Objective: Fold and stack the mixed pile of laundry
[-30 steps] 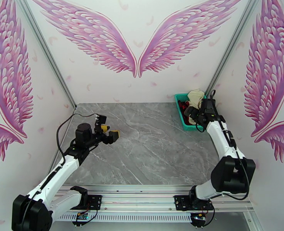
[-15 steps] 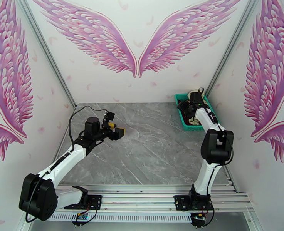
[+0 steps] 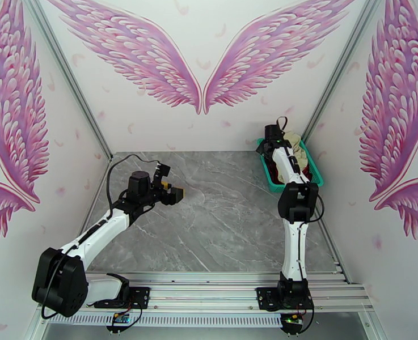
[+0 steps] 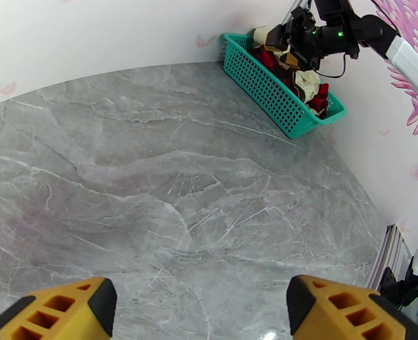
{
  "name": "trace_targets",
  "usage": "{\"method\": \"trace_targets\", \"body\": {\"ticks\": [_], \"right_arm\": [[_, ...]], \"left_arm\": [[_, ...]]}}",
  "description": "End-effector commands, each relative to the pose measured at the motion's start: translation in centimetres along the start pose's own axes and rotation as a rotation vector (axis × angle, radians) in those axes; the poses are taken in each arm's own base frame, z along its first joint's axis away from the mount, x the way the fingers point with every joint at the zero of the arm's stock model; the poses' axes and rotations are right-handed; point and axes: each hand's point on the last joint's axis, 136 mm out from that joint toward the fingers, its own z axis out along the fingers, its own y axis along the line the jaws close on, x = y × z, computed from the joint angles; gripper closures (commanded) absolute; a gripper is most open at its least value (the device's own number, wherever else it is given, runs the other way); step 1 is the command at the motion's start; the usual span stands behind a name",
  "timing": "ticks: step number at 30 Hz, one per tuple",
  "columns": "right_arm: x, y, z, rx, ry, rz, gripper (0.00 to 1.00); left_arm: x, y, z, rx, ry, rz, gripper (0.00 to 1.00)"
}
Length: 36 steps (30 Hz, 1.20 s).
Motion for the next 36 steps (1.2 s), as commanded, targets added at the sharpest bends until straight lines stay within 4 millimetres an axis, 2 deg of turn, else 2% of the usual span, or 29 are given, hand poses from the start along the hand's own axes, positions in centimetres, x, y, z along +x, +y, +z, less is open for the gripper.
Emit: {"method": "trace_targets", "body": {"ticks": [1,3,8,11,15,18,22,32,36], "right_arm": [[-0.2,-0.7,-0.1,0.033,0.009,-0.019,0.62],[-0.3,-0.5,-0.4,0.026,0.005,-0.021,0.77],[-1.0,0.1,-2.7,0.013,-0.035,-0.032,1.00],[-1.0,0.7,-4.7,0.014,-0.067,-0.052,1.00],[-0.9,1.4,-8.5,0.036,-0.156,-0.088,1.00],[-1.6,1.5,-11.9,0.035,-0.233,-0.080,1.00],[-2.8,2.9,-16.7,0.003,-0.315,-0.116,1.00],[-5.3,6.7,-30.9,-0.146,-0.541,-0.226,1.00],[-7.9,7.8,-37.1,-0.251,-0.637,-0.244,1.00]], "left_arm": [[-1.2,-0.3,-0.1,-0.009,-0.011,0.008,0.16],[-1.0,-0.2,-0.1,-0.017,-0.004,0.010,0.16],[-0.5,0.0,0.0,-0.018,0.014,0.013,0.16],[-0.3,0.0,0.2,-0.012,0.017,0.011,0.16],[-0.2,-0.1,0.5,0.003,0.015,0.007,0.16],[0.1,-0.3,0.7,0.021,0.025,0.010,0.16],[0.1,-0.5,0.7,0.034,0.023,0.016,0.16],[0.4,-1.2,0.1,0.065,0.007,0.010,0.17],[0.6,-1.4,-0.5,0.065,-0.007,-0.003,0.17]]}}
